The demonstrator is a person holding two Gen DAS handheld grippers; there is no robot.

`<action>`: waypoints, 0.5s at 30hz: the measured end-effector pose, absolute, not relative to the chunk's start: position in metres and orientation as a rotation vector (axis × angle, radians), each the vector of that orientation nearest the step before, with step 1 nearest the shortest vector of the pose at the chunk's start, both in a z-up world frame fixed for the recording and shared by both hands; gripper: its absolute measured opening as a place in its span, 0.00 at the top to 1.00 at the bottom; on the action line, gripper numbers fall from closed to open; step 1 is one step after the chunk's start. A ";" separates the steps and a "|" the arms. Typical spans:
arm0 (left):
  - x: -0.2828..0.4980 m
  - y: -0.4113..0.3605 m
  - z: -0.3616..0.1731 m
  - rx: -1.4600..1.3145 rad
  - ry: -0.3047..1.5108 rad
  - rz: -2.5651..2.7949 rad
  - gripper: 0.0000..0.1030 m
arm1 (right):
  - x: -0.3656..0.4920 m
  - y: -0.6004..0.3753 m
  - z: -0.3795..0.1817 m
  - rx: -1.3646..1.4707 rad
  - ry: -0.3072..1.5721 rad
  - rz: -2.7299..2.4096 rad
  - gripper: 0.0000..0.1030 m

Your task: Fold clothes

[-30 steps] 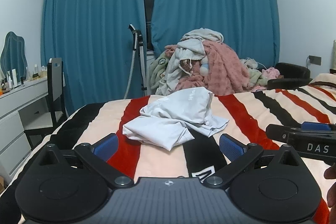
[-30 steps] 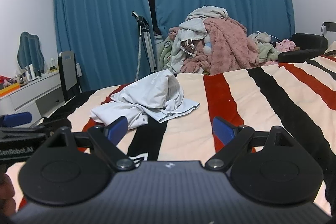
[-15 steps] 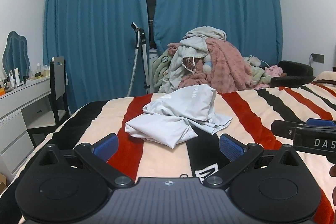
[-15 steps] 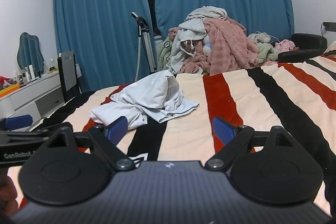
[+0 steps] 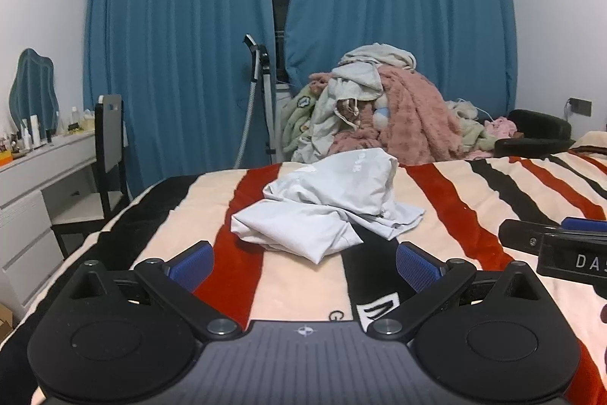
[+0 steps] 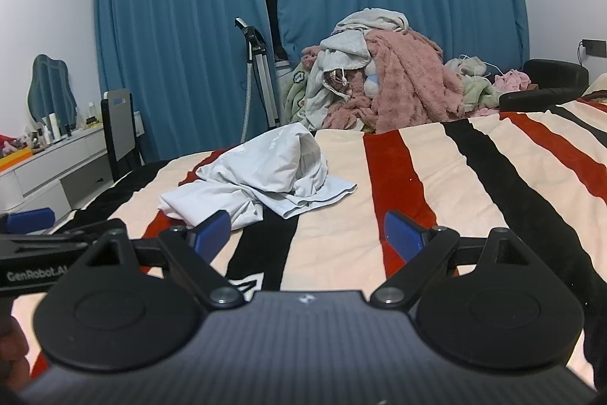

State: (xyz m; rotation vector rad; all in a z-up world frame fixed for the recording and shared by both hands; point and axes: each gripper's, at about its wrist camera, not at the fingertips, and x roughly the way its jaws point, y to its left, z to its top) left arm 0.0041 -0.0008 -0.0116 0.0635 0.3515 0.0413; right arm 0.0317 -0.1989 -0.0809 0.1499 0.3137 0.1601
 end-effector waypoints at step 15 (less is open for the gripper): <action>0.012 -0.001 -0.017 0.087 0.354 0.049 0.00 | 0.036 -0.199 -0.072 0.182 0.270 0.112 0.13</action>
